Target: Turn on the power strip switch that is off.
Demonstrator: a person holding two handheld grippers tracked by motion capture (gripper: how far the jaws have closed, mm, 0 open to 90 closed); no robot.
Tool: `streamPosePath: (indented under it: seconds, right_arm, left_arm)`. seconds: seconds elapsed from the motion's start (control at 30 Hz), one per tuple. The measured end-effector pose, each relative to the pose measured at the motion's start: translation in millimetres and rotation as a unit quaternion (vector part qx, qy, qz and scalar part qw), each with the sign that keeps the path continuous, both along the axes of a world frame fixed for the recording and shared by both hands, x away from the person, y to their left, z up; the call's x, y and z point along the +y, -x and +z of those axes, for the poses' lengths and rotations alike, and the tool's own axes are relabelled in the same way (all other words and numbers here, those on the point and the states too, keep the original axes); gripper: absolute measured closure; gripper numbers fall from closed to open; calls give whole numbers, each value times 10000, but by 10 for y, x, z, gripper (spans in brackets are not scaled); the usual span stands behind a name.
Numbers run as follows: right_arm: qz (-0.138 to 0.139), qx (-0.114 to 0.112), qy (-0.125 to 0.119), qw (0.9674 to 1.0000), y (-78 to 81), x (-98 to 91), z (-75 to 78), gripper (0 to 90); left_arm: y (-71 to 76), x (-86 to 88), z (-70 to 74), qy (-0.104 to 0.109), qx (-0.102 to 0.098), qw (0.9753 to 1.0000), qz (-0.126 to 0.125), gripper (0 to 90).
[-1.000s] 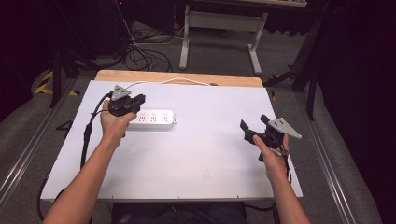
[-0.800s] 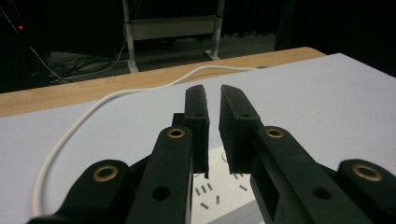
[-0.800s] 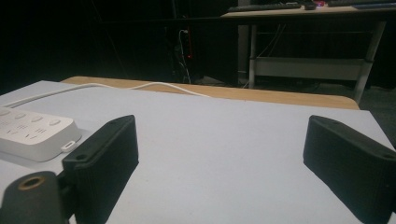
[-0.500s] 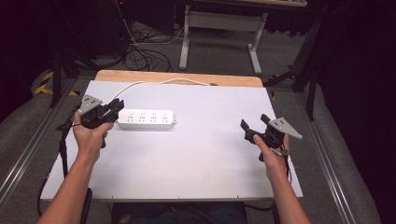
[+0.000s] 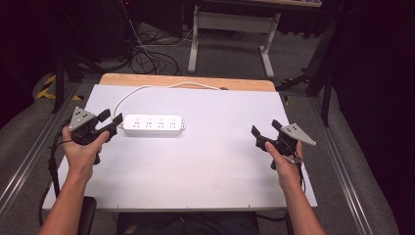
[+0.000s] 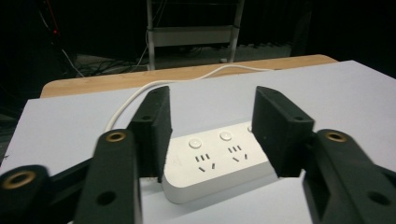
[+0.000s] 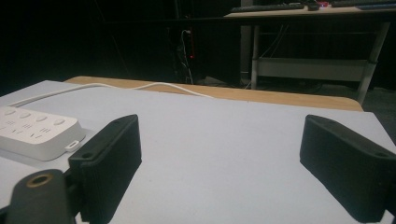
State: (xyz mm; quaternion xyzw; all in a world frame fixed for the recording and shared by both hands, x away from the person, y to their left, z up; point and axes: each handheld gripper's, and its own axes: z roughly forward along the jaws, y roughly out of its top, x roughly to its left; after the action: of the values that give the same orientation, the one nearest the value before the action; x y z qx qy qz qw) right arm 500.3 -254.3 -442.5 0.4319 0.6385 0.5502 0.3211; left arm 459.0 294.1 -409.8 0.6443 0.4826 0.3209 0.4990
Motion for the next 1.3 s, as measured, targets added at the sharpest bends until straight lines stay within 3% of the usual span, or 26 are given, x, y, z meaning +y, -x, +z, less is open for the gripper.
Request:
streamPosePath:
  seconds: [0.37, 0.43, 0.63, 0.93, 1.3]
  right_arm:
    - [-24, 6, -3, 10000, 0, -7, -1, 129]
    - [-20, -5, -5, 10000, 3, -10, 2, 129]
    - [-30, -9, -48, 10000, 11, -23, 10, 126]
    - [82, -93, -4, 9999, 2, 8, 18, 107]
    - [112, -47, -23, 9999, -5, 14, 8, 58]
  left_arm:
    - [20, 2, 9, 44, -4, 10000, 64, 352]
    - [58, 18, 1, 109, -22, 9999, 100, 320]
    - [152, 80, -33, 52, 5, 9999, 111, 232]
    - [131, 62, -46, 91, 88, 9999, 117, 91]
    - [138, 90, -56, 115, 53, 9997, 209, 56]
